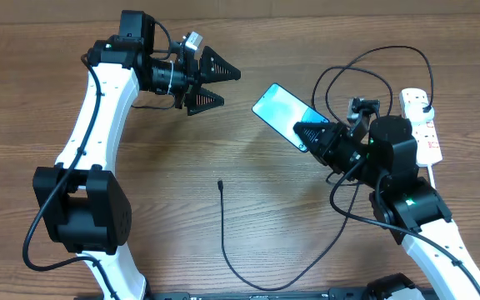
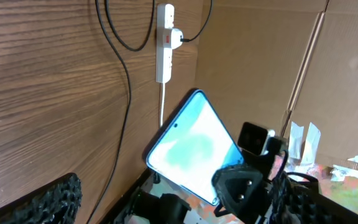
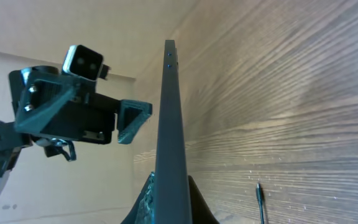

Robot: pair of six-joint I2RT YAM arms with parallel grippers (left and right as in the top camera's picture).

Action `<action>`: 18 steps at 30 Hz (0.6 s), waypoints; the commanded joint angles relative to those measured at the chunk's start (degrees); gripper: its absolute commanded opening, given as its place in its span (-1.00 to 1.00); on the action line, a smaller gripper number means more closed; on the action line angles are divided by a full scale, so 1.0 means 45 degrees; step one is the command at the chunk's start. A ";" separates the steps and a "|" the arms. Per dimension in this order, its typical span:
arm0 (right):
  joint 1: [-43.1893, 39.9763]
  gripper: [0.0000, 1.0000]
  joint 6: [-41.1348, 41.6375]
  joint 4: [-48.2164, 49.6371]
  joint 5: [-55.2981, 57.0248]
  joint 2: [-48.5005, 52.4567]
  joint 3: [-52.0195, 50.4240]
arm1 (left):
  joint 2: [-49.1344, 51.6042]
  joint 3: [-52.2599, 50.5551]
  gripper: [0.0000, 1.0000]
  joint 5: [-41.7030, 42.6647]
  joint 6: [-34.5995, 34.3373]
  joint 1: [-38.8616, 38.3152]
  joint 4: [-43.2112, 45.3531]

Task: Plug charger to phone and switch on socket
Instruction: 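Open the left gripper and pull it back, right gripper holding phone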

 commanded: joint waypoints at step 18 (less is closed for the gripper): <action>-0.1370 -0.93 0.1802 0.2749 -0.1919 -0.0335 -0.1413 | -0.0170 0.0199 0.99 0.0248 0.0573 0.0024 0.0481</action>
